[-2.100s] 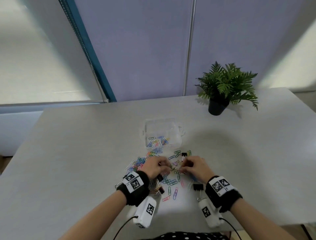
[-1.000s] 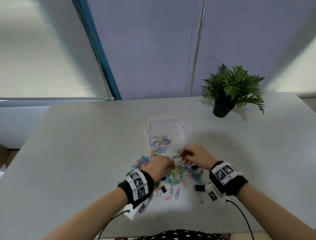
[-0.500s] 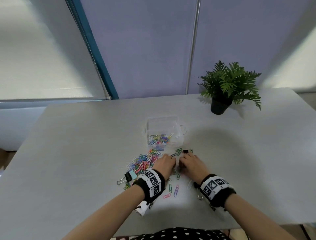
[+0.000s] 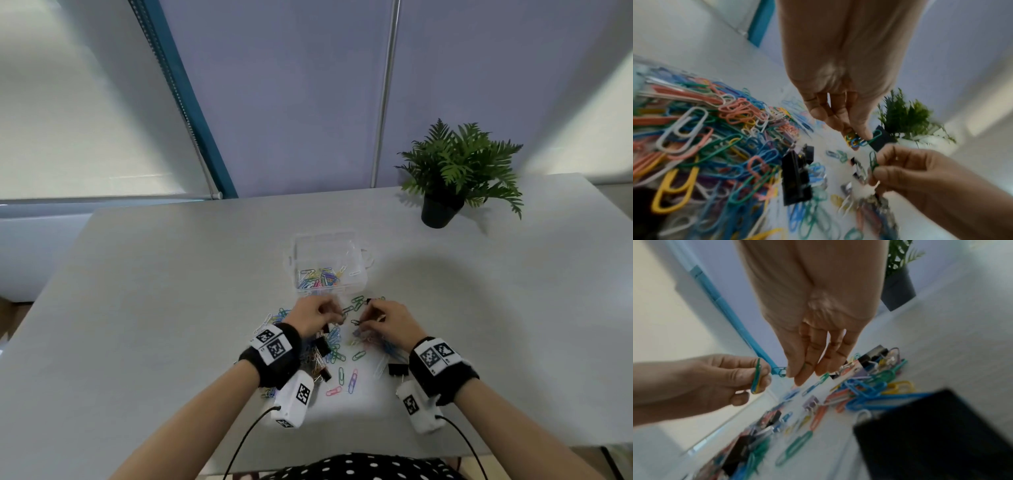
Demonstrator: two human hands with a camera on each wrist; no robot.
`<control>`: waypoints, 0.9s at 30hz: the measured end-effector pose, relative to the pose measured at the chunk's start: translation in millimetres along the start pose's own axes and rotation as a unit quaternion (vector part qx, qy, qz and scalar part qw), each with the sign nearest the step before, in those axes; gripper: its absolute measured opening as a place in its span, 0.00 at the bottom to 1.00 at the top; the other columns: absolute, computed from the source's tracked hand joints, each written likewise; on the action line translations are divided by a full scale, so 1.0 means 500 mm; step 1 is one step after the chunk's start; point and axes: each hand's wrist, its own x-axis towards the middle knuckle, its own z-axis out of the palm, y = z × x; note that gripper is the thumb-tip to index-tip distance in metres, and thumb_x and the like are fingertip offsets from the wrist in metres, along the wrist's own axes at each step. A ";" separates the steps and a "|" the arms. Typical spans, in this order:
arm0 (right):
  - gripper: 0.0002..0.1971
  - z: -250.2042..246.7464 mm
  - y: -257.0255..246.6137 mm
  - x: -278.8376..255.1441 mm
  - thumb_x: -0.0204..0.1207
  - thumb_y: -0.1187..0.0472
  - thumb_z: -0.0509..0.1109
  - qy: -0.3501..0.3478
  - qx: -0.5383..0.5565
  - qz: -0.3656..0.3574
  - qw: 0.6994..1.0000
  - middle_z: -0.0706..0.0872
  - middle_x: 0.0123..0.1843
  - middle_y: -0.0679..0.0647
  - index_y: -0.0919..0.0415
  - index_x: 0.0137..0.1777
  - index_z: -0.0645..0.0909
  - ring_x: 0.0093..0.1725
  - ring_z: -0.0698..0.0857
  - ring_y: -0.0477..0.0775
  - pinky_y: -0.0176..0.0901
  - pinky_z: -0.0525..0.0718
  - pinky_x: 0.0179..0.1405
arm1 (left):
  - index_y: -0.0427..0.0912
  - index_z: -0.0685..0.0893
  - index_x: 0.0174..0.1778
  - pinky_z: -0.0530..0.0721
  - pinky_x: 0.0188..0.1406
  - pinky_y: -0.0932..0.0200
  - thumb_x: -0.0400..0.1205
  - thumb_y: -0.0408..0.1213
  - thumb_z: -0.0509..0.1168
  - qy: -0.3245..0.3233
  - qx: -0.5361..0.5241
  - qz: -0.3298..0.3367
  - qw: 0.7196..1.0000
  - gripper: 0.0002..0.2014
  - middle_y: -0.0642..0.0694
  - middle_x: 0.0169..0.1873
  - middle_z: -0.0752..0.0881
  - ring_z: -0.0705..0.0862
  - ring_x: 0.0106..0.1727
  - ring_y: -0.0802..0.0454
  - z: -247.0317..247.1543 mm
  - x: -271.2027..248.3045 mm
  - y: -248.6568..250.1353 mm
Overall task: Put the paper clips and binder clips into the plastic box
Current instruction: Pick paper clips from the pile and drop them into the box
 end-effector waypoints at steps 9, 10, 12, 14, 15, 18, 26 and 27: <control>0.11 -0.023 -0.081 0.088 0.68 0.72 0.74 0.063 0.086 -0.007 0.994 0.86 0.33 0.57 0.57 0.32 0.79 0.27 0.81 0.46 0.33 0.81 0.27 | 0.36 0.81 0.45 0.85 0.30 0.68 0.79 0.24 0.64 0.084 -0.030 -0.012 0.996 0.05 0.44 0.35 0.85 0.85 0.26 0.63 -0.099 0.044 0.027; 0.10 -0.023 -0.089 0.104 0.68 0.72 0.73 0.080 0.078 -0.011 0.994 0.86 0.34 0.59 0.58 0.33 0.79 0.28 0.82 0.49 0.35 0.82 0.28 | 0.35 0.82 0.47 0.87 0.36 0.62 0.80 0.24 0.62 0.101 0.011 -0.007 0.995 0.05 0.40 0.39 0.87 0.86 0.32 0.56 -0.108 0.058 0.028; 0.07 -0.020 -0.099 0.135 0.68 0.73 0.72 0.105 0.061 -0.009 0.993 0.86 0.36 0.62 0.61 0.36 0.80 0.31 0.83 0.54 0.37 0.85 0.31 | 0.32 0.84 0.50 0.86 0.51 0.51 0.79 0.24 0.62 0.125 0.091 -0.014 0.988 0.08 0.33 0.47 0.88 0.87 0.45 0.42 -0.121 0.081 0.021; 0.06 -0.015 -0.103 0.154 0.69 0.73 0.70 0.088 0.028 -0.003 0.996 0.88 0.40 0.62 0.64 0.43 0.84 0.40 0.85 0.56 0.39 0.87 0.41 | 0.33 0.84 0.54 0.82 0.61 0.49 0.78 0.22 0.62 0.110 0.141 -0.038 0.983 0.12 0.32 0.53 0.87 0.86 0.55 0.39 -0.124 0.094 0.009; 0.08 -0.012 -0.104 0.158 0.70 0.73 0.69 0.069 -0.003 -0.002 0.998 0.89 0.45 0.62 0.64 0.46 0.85 0.45 0.86 0.56 0.42 0.87 0.50 | 0.34 0.84 0.57 0.80 0.65 0.50 0.78 0.22 0.62 0.097 0.162 -0.046 0.981 0.14 0.33 0.56 0.86 0.84 0.59 0.39 -0.122 0.094 0.003; 0.14 -0.010 -0.103 0.134 0.72 0.75 0.62 0.046 -0.081 -0.031 0.995 0.88 0.55 0.63 0.67 0.53 0.84 0.55 0.85 0.58 0.42 0.80 0.61 | 0.37 0.80 0.64 0.73 0.71 0.53 0.78 0.24 0.62 0.098 0.203 -0.004 0.974 0.18 0.37 0.63 0.83 0.81 0.65 0.42 -0.106 0.072 0.000; 0.09 -0.063 0.008 -0.046 0.73 0.68 0.69 -0.072 -0.218 -0.084 0.970 0.86 0.52 0.58 0.63 0.53 0.82 0.49 0.84 0.55 0.51 0.82 0.57 | 0.38 0.79 0.64 0.77 0.65 0.59 0.82 0.32 0.60 -0.061 0.268 0.153 0.949 0.14 0.41 0.58 0.84 0.82 0.59 0.49 0.001 -0.069 -0.005; 0.11 -0.071 0.023 -0.065 0.72 0.66 0.71 -0.084 -0.242 -0.064 0.965 0.84 0.53 0.56 0.61 0.54 0.81 0.48 0.82 0.52 0.50 0.82 0.55 | 0.38 0.78 0.66 0.76 0.65 0.59 0.82 0.33 0.61 -0.090 0.290 0.162 0.939 0.16 0.41 0.60 0.82 0.80 0.60 0.48 0.014 -0.084 -0.011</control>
